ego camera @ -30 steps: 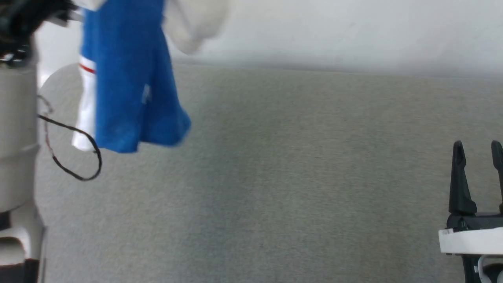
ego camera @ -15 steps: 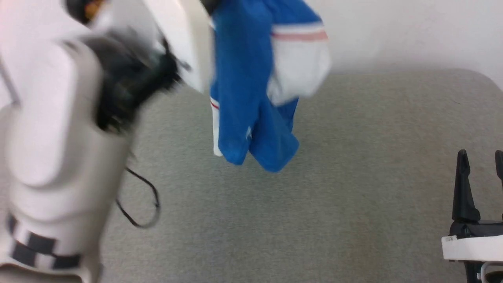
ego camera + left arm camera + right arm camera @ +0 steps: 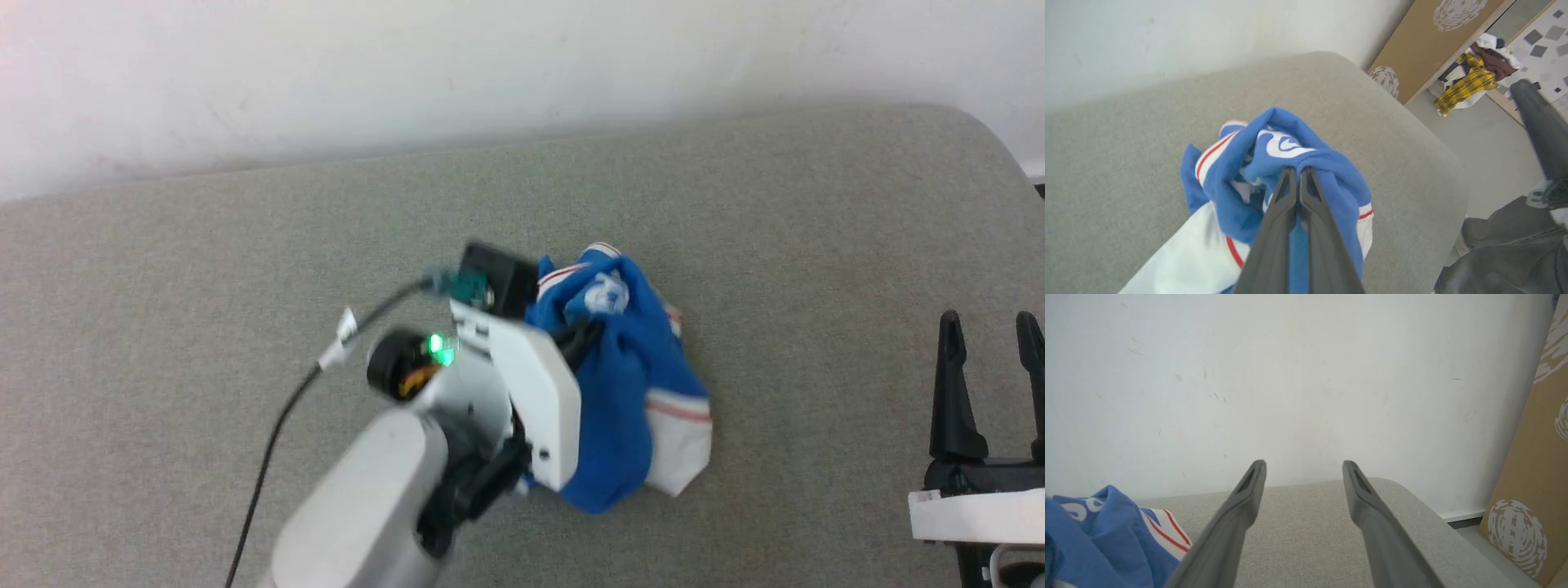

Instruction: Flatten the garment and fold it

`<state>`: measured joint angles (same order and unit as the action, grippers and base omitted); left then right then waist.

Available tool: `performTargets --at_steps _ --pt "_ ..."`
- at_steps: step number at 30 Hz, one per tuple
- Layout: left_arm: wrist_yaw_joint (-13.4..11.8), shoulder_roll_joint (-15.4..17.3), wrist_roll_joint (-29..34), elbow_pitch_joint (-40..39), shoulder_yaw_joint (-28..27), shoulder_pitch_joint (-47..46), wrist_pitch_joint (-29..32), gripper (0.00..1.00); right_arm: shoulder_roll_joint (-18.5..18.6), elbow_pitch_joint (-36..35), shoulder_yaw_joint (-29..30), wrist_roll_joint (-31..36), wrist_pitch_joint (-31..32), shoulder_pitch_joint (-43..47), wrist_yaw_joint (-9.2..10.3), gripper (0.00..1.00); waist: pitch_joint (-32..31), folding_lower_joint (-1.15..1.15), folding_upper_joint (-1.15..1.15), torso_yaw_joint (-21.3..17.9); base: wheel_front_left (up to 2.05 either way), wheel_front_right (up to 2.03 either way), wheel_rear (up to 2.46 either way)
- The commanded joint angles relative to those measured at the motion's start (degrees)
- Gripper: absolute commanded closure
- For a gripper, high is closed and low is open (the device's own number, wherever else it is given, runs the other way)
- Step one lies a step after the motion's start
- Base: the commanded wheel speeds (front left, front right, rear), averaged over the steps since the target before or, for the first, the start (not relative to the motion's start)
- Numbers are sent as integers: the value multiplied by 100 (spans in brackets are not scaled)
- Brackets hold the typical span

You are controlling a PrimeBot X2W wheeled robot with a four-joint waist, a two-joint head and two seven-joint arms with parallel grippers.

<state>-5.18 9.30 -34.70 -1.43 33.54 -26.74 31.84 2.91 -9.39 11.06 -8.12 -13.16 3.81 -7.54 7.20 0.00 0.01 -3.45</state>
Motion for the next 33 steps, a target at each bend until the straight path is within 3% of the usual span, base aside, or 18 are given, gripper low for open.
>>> performTargets --at_steps 1,4,5,6,7,8,16,21,26,33 --pt "-53 -4 68 174 60 191 -118 100 -3 -2 7 -25 -22 -56 5 0 77 0 -1 -30 0 0 0" --pt "-55 -63 86 638 201 503 -300 100 -3 -3 15 -13 -5 -78 5 0 152 0 -1 -22 0 0 0" --pt "-47 -88 87 750 224 553 -367 95 -3 -6 13 -11 0 -86 5 0 174 0 -1 -15 0 0 0" --pt "-42 -117 89 836 233 577 -442 67 -3 -13 14 -6 6 -96 5 0 191 0 -1 -4 0 0 0" --pt "-29 -145 97 892 236 578 -532 14 -3 -18 21 -1 14 -103 5 0 199 0 -1 14 0 0 0" --pt "-25 -184 85 924 220 570 -619 0 -3 -20 34 6 21 -107 5 0 199 0 -1 39 0 0 0" --pt "-54 -176 104 565 -15 362 -1022 0 -3 14 71 55 85 -121 5 0 11 0 -1 225 0 0 0" --pt "-260 92 112 -234 -423 486 -1269 0 -3 65 104 54 102 -78 5 0 -157 0 -1 341 0 0 0" --pt "-617 514 536 -1029 -960 923 -2101 0 -3 80 115 38 100 26 5 0 -249 0 -1 435 0 0 0" --pt "-791 998 973 -1537 -1513 2259 -3721 0 -3 -28 63 57 157 305 5 0 -371 0 -1 500 0 0 0"
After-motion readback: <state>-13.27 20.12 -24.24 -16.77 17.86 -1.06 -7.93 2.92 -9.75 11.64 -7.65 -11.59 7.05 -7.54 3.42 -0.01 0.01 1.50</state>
